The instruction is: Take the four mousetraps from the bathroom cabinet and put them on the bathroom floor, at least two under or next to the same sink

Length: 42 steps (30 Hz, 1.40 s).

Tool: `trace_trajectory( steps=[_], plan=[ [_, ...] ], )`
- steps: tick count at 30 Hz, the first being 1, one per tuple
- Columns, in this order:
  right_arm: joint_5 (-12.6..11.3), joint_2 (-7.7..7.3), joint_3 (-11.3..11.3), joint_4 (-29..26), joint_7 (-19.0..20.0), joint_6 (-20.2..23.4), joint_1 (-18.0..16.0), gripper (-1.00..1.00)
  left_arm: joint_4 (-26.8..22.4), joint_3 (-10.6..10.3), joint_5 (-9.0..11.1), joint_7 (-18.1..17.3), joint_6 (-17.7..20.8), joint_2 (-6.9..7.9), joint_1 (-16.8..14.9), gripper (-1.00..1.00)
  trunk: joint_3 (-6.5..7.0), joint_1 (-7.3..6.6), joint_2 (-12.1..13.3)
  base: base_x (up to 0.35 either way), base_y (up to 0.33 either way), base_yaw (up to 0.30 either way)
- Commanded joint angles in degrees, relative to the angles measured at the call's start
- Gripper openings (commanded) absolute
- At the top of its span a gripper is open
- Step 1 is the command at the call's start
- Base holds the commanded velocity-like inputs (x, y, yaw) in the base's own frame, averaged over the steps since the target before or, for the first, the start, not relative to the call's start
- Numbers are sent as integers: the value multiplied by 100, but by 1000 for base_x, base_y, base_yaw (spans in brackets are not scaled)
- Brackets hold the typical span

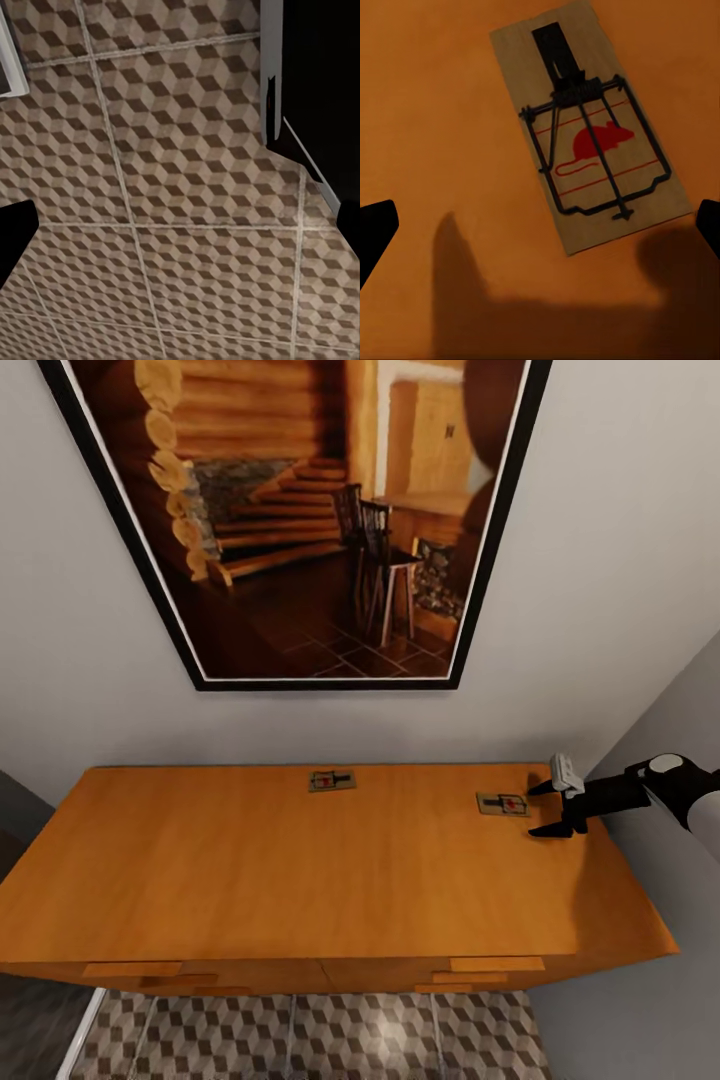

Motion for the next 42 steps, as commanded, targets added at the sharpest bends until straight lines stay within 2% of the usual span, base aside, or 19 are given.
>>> trace_trajectory(
  steps=[1, 16, 42],
  plan=[
    [69, -1, -44, -5, 9, -38, -3, 100, 23, -49, 42, 7, -39, -3, -9, 100, -15, 3, -10, 0, 0, 0],
    [102, 11, -44, -5, 27, -56, -3, 100, 24, -49, 43, 7, -39, -4, -9, 100, -78, 3, -10, 0, 0, 0],
    [125, -28, -58, -5, 39, -56, -1, 100, 19, -49, 42, 7, -39, -12, -9, 100, -82, 3, -10, 0, 0, 0]
  ],
)
